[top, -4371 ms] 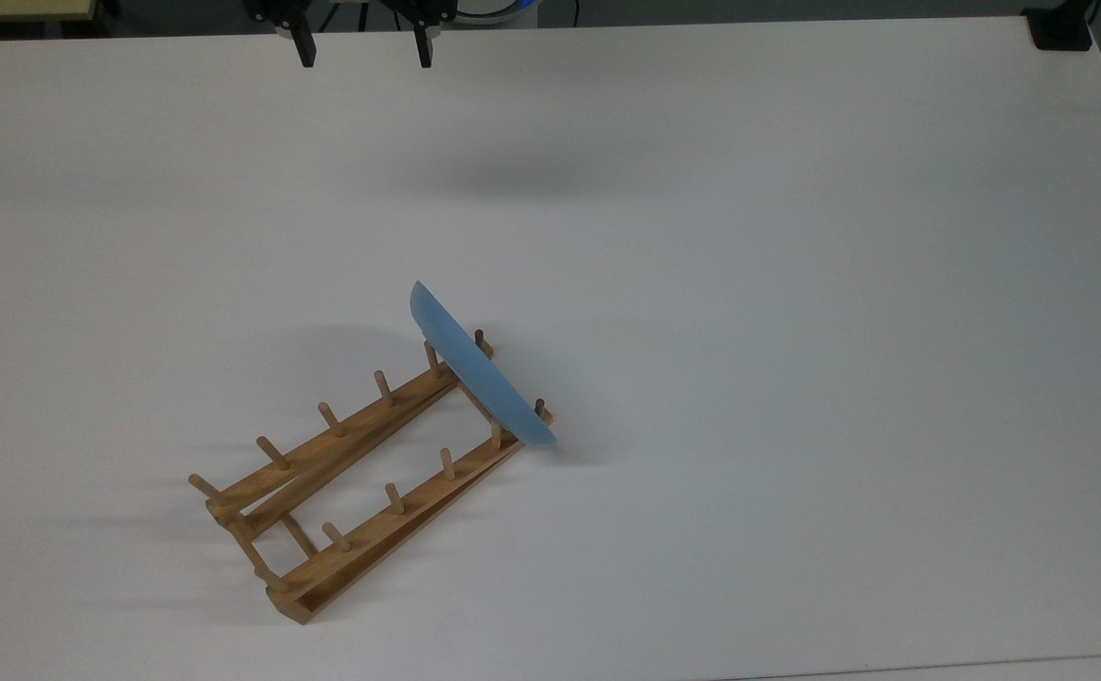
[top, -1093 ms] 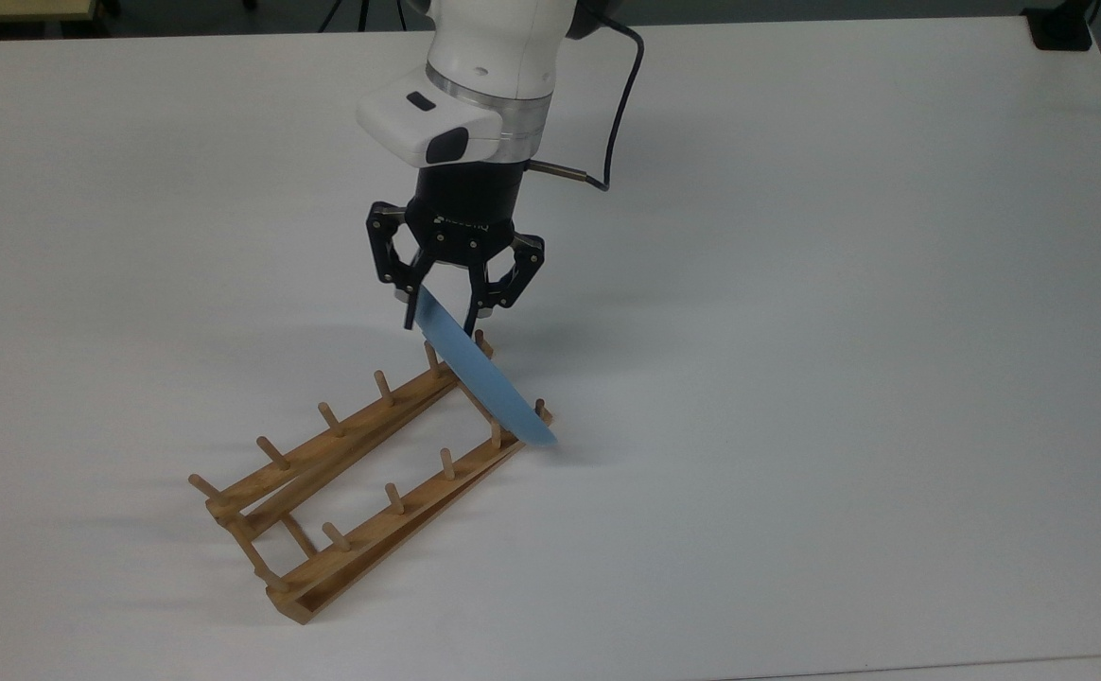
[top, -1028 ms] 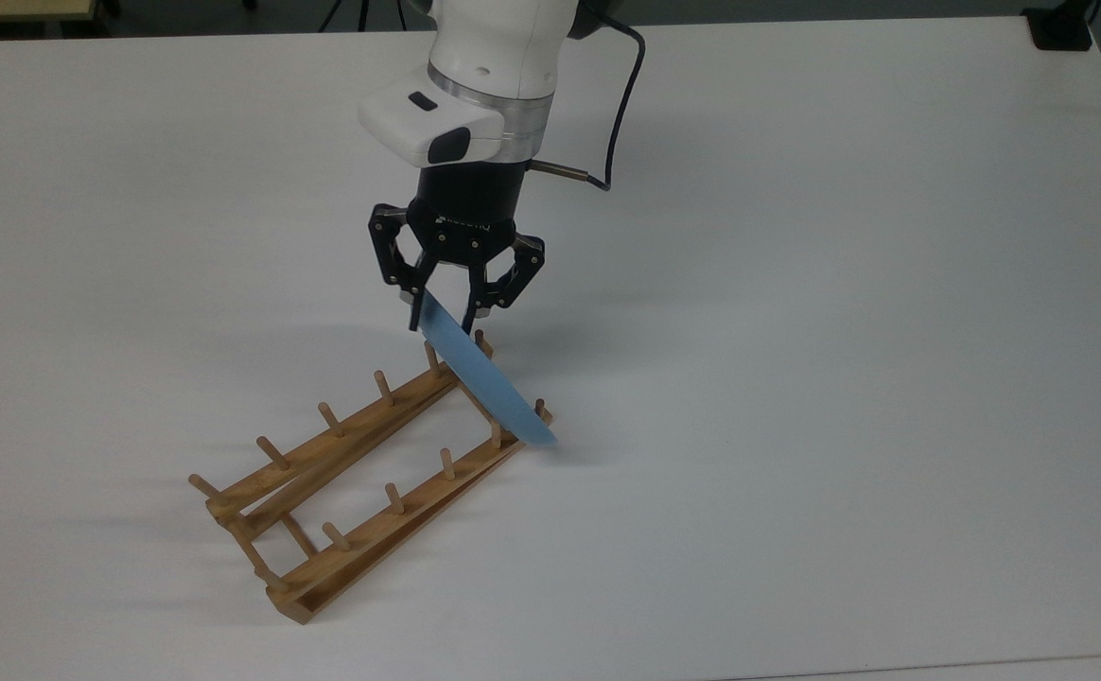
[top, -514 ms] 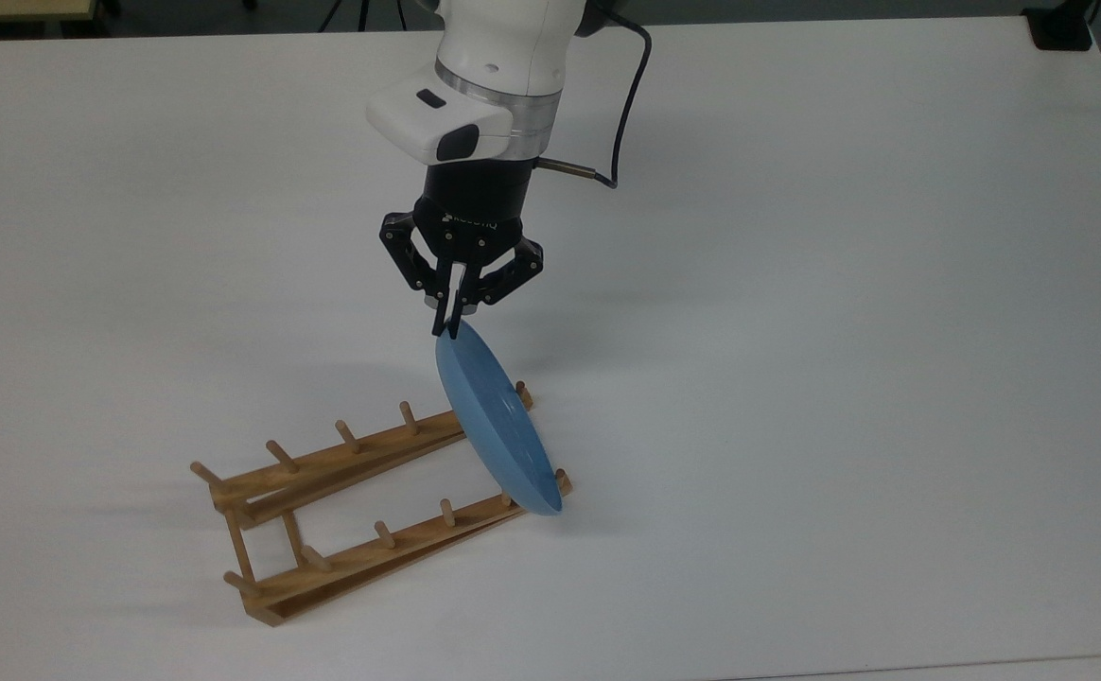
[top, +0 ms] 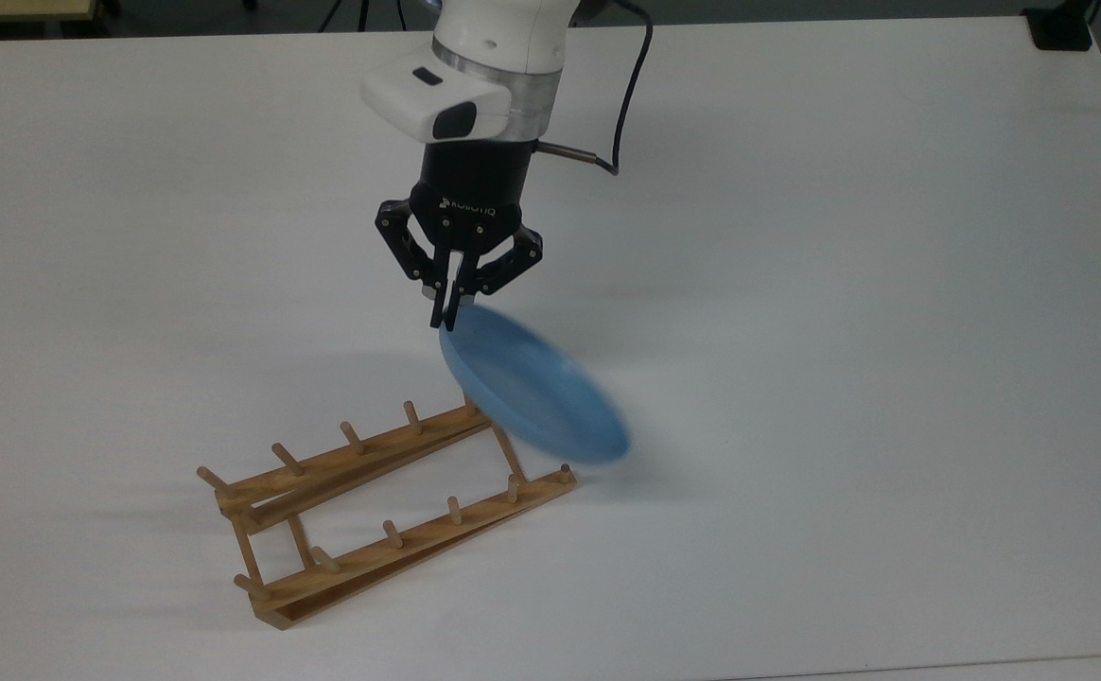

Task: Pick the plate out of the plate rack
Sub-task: 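Lift the blue plate up and away from the rack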

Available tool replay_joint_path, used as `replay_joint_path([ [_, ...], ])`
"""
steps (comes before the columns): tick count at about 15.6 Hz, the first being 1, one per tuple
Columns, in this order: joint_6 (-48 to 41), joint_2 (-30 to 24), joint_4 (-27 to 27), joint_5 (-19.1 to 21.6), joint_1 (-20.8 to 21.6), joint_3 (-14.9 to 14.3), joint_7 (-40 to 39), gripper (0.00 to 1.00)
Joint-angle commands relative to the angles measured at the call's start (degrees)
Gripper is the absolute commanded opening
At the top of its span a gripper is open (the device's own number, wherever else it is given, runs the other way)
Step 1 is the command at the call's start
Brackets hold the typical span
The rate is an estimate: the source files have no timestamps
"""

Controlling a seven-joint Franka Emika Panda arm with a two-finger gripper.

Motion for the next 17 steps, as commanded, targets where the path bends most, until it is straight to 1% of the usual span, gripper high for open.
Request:
replay_joint_path([
  [1, 0.3, -4.1, -1.4, -0.6, 0.2, -0.4, 1.5, 0.0],
  [3, -0.2, -4.7, -1.5, -0.4, 0.1, -0.3, 1.4, 0.0],
  [5, -4.3, -5.5, -1.4, -0.1, -0.1, -0.3, 0.8, 0.0],
  [7, -8.0, -7.2, -1.8, 1.6, -0.7, -0.3, -1.9, 0.0],
  [8, -10.5, -8.5, -2.6, 3.6, -0.9, -0.3, -5.1, 0.0],
  [9, -13.4, -9.8, -2.6, 6.9, -1.6, -0.3, -9.2, 0.0],
  [11, -20.5, -11.9, -1.8, 15.7, -4.2, -0.5, -19.2, 0.0],
  [12, -24.7, -12.8, -1.5, 18.8, -5.4, -0.8, -24.7, 0.0],
  [13, -29.4, -13.5, -1.5, 21.0, -6.5, -1.1, -29.9, 0.0],
  [15, -38.3, -13.5, -0.6, 23.3, -9.5, -1.5, -40.0, 0.0],
  [17, -42.8, -12.6, -1.0, 26.5, -12.1, -2.1, -49.6, 0.0],
])
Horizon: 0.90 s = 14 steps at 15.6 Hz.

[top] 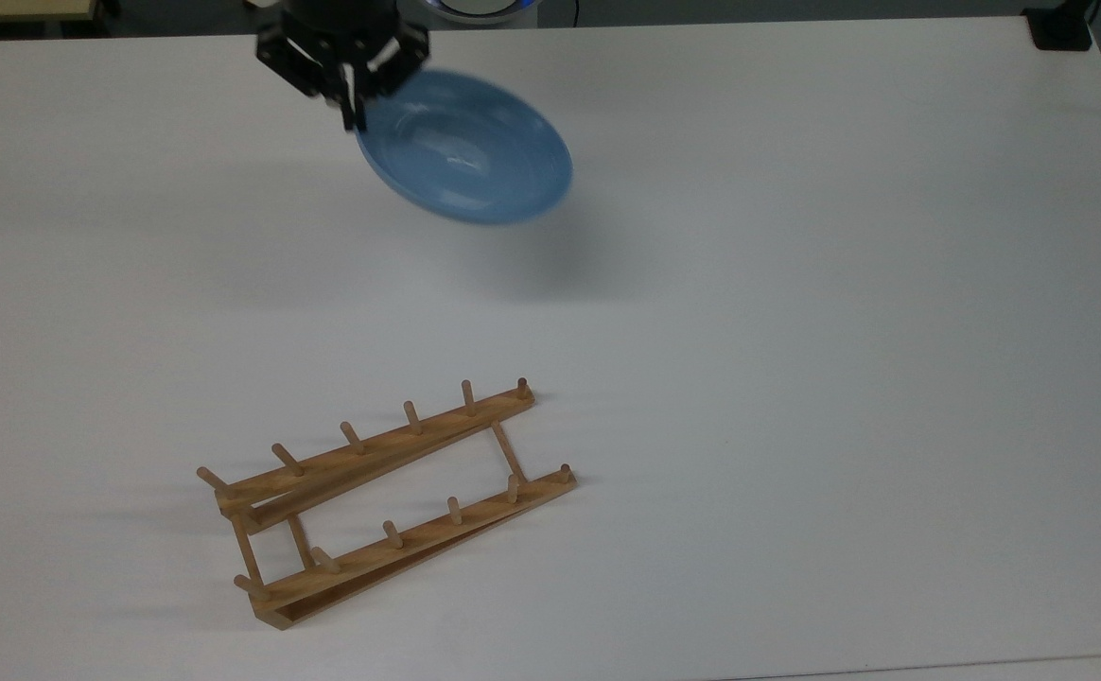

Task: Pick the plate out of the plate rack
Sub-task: 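Lift the blue plate up and away from the rack, then lower the blue plate flat onto the table beside the rack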

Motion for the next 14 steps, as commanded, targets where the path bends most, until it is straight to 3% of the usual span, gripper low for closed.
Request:
replay_joint_path([
  [1, -6.9, 1.0, -1.5, 6.0, -4.2, -0.9, -15.6, 0.0],
  [6, -5.1, 8.1, -3.1, 7.6, -7.5, -0.9, -17.5, 0.0],
  [9, 2.2, 9.3, -6.3, 10.7, -9.2, -0.9, -18.0, 0.0],
  [14, 10.6, 11.9, -10.2, 11.3, -10.6, -0.9, -18.7, 0.0],
])
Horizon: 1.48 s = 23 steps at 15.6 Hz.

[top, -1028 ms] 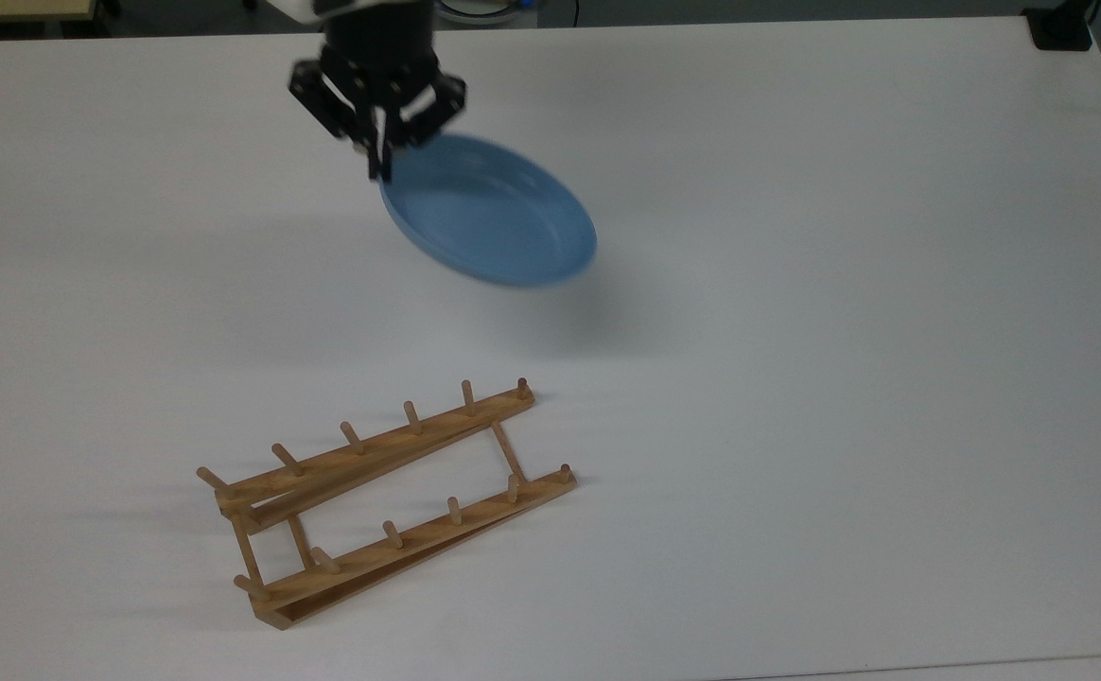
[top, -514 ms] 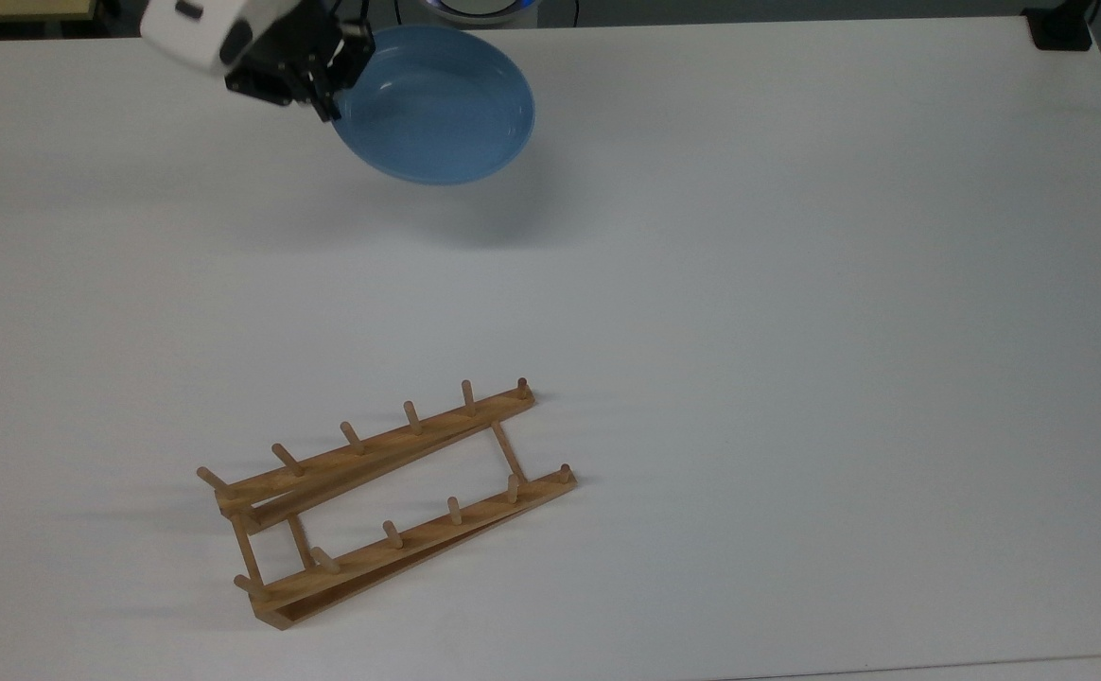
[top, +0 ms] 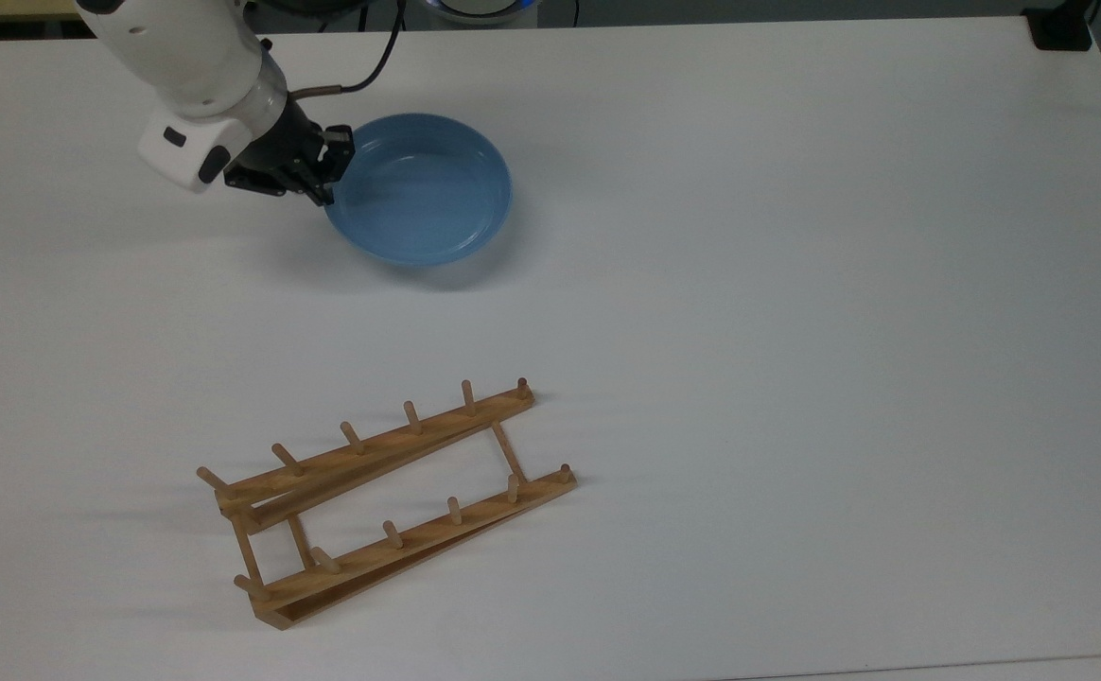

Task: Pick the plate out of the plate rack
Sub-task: 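Lower the blue plate flat onto the table beside the rack, then open the gripper and raise it away from the plate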

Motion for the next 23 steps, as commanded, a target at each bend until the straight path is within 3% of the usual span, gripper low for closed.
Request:
replay_joint_path([
  [1, 6.1, 0.7, -3.6, 1.5, -0.6, -0.1, -1.6, 0.0],
  [7, 10.7, 4.6, -4.6, 0.5, -0.6, -0.3, -1.5, 0.02],
  [8, 10.6, 4.6, -4.4, 0.5, -0.7, -0.3, -1.5, 0.14],
  [10, 9.9, 3.7, -3.8, 0.7, -1.4, -0.3, -0.8, 0.75],
  [11, 9.4, 2.9, -3.5, 1.0, -1.4, -0.3, -0.4, 1.0],
  [15, 4.3, -4.7, -1.1, 1.3, -0.9, -0.3, 7.9, 1.0],
  [18, -3.8, -10.0, 4.2, 1.3, 0.2, 0.1, 21.3, 1.0],
  [20, -9.8, -12.8, 6.5, 1.3, 2.5, 0.1, 29.4, 1.0],
  [23, -11.4, -15.6, 6.6, 0.5, 7.1, -0.1, 37.2, 1.0],
])
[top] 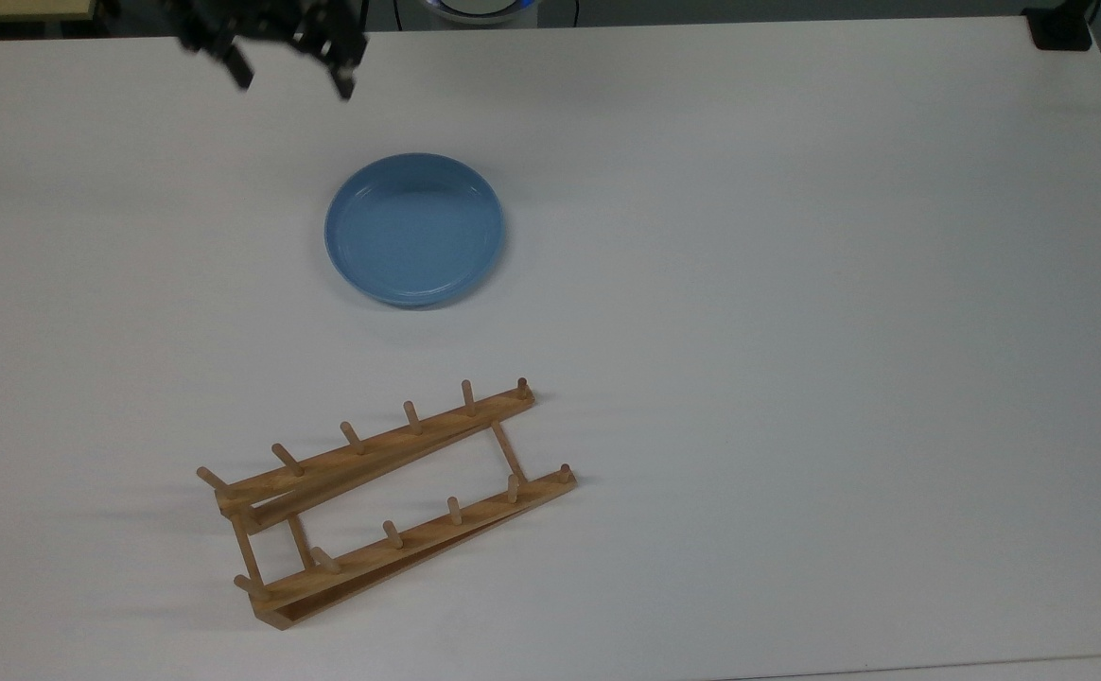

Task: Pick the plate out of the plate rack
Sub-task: 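Open the gripper and raise it away from the plate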

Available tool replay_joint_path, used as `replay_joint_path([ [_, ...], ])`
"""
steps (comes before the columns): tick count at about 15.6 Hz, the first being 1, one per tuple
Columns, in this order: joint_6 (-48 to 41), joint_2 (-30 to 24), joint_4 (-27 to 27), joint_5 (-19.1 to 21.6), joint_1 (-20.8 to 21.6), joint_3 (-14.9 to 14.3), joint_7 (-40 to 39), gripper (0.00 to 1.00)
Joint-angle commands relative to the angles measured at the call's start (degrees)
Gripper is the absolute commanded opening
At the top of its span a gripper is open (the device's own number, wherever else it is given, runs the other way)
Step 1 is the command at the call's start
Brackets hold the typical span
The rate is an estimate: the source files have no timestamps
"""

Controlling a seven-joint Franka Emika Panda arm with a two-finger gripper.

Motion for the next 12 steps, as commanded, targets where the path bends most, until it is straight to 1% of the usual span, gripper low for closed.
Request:
replay_joint_path([
  [1, -1.4, -2.5, -0.1, 0.2, 5.1, -0.9, 9.3, 1.0],
  [3, -1.4, -3.4, 0.4, 0.2, 7.1, -1.4, 11.0, 1.0],
  [6, -0.7, -4.1, 0.6, -0.6, 11.7, -5.4, 9.3, 1.0],
  [8, -0.7, -3.8, 0.6, -3.4, 12.4, -5.4, 2.8, 1.0],
  [9, -0.6, -3.7, 0.5, -4.1, 12.4, -5.2, 0.9, 1.0],
  [11, 0.4, -3.0, 0.7, -6.4, 12.4, -5.1, 0.0, 1.0],
  [12, 1.9, -2.8, 0.6, -6.8, 12.4, -5.0, 0.3, 1.0],
])
